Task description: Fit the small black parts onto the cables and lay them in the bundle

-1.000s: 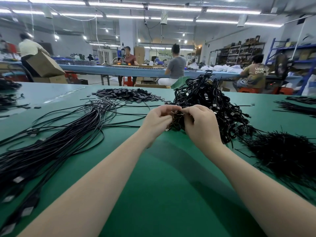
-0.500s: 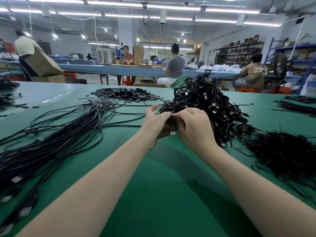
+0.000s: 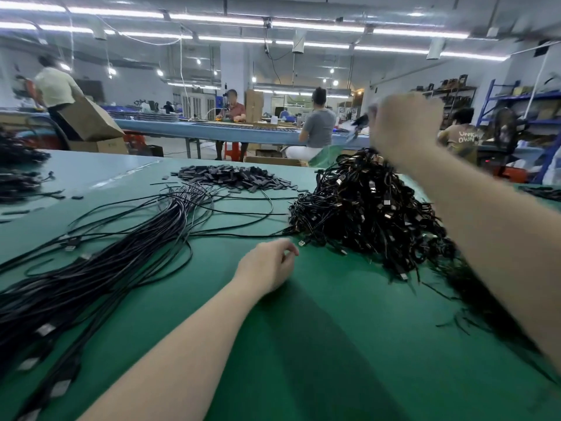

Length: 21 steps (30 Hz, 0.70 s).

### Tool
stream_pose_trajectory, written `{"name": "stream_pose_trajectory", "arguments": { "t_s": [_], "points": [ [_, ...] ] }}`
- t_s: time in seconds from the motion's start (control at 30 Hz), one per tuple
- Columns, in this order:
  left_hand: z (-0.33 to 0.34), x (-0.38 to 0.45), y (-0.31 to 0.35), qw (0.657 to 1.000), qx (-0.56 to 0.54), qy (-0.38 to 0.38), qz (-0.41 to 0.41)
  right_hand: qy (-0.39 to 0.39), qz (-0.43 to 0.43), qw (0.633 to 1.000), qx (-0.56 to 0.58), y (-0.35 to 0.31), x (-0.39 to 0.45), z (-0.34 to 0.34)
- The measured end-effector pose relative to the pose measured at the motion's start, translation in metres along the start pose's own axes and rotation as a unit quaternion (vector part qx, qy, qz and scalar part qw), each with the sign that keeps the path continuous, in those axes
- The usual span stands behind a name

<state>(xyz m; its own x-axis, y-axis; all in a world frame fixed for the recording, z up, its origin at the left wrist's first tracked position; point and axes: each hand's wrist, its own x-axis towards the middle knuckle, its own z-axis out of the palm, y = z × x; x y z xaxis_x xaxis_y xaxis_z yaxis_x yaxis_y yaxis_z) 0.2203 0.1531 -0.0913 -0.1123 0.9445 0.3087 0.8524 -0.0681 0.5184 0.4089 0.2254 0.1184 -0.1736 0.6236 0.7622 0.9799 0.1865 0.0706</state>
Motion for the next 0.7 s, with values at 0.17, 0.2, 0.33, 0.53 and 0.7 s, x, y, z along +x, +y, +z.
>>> {"name": "stream_pose_trajectory", "arguments": {
  "t_s": [0.17,0.2,0.33,0.53,0.7],
  "points": [
    [0.006,0.000,0.007,0.997,0.077,0.014,0.021,-0.334,-0.018,0.942,0.009,-0.017,-0.008,0.021],
    [0.009,-0.001,0.008,0.994,0.098,0.036,0.017,-0.311,-0.021,0.949,0.041,-0.029,-0.032,0.034],
    [0.010,-0.002,0.022,0.943,0.328,-0.010,0.051,-0.258,-0.031,0.949,0.180,-0.079,-0.164,0.076],
    [-0.085,0.003,-0.032,0.815,0.577,-0.053,-0.012,-0.286,-0.035,0.931,0.223,-0.075,-0.193,0.097],
    [-0.178,-0.026,-0.128,0.742,0.579,-0.240,-0.237,-0.271,-0.030,0.931,0.241,-0.076,-0.194,0.099]
  ]
}}
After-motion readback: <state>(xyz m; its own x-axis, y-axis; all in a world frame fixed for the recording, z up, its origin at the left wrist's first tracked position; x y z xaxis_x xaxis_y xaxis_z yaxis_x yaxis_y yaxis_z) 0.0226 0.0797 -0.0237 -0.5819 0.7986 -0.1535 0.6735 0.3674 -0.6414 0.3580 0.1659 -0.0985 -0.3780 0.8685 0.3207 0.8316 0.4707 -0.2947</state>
